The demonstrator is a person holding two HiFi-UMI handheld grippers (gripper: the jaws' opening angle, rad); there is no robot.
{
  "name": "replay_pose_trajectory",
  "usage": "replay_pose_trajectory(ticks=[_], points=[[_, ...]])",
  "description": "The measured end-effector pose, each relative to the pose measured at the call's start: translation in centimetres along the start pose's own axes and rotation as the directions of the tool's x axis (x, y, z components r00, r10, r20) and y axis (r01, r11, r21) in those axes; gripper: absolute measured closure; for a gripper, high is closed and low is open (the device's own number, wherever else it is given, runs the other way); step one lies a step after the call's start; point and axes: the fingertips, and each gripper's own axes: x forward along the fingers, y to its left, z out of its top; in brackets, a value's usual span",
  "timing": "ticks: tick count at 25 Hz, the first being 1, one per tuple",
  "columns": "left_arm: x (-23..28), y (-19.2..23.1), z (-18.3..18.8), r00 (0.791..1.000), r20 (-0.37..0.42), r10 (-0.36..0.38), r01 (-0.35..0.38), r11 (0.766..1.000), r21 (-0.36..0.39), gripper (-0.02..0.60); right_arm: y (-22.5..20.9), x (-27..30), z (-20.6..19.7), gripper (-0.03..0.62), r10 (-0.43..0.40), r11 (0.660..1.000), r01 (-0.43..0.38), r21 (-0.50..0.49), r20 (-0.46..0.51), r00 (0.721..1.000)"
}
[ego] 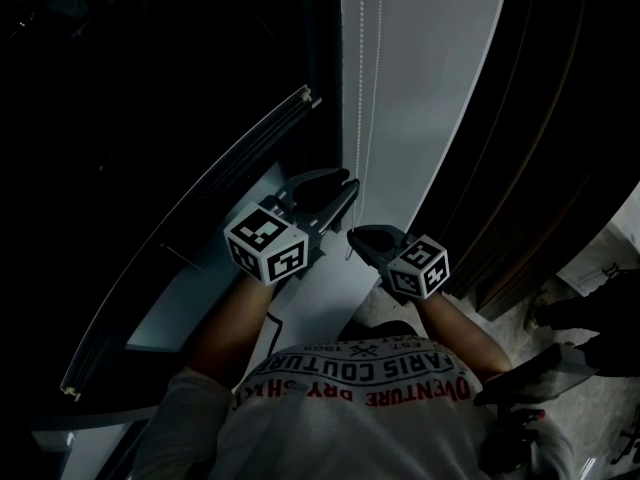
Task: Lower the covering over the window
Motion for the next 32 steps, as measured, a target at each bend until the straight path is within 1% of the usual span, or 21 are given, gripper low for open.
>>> replay_pose_trajectory(ticks=[2, 5, 10, 11, 12, 18, 25, 29, 32], points=[[0.6, 0.0, 1.3, 1.000, 0.018, -0.001, 0.001, 1.000, 0.012, 0.494, 0.0, 0.0, 0.0, 0.588, 0.000, 1.000, 0.000, 0.005, 0.000, 1.000], [1.0, -0.1, 2.1, 1.000, 0.021, -0.003, 0.003, 1.000, 0.009, 0.494, 0.2, -0.1, -0.1, 0.588, 0.002, 1.000, -0.002, 0.014, -0.002, 1.000], [1.7, 0.0, 1.7, 0.999, -0.039, -0.002, 0.003, 1.000, 0.004, 0.500, 0.2, 0.1, 0.0, 0.588, 0.003, 1.000, -0.003, 0.016, 0.000, 1.000], [1.7, 0.0, 1.6, 0.999, -0.050, 0.000, 0.000, 1.000, -0.001, 0.523, 0.3, 0.1, 0.0, 0.588, 0.007, 1.000, -0.007, 0.020, -0.001, 1.000], [1.7, -0.1, 1.5, 0.998, -0.058, 0.002, -0.002, 1.000, -0.004, 0.569, 0.4, 0.1, -0.1, 0.588, 0.010, 1.000, -0.010, 0.026, 0.000, 1.000], [1.8, -0.9, 1.5, 0.998, -0.062, -0.007, 0.008, 1.000, 0.011, 0.574, 0.5, -0.3, 0.0, 0.588, 0.005, 0.999, -0.006, 0.039, 0.021, 1.000], [1.2, -1.1, 1.6, 0.998, -0.069, -0.004, 0.006, 1.000, 0.024, 0.575, 1.2, 0.0, 0.0, 0.588, 0.026, 0.997, -0.028, 0.067, 0.027, 0.999], [1.0, -0.9, -0.2, 0.993, -0.118, 0.015, -0.009, 0.999, 0.051, 0.575, 1.1, 0.3, -1.7, 0.588, 0.023, 0.998, -0.021, 0.067, -0.031, 0.999], [0.8, -1.0, -2.0, 0.991, -0.132, 0.023, -0.019, 0.999, 0.032, 0.575, 1.3, 0.4, -3.2, 0.588, 0.033, 0.993, -0.028, 0.112, -0.045, 0.998]])
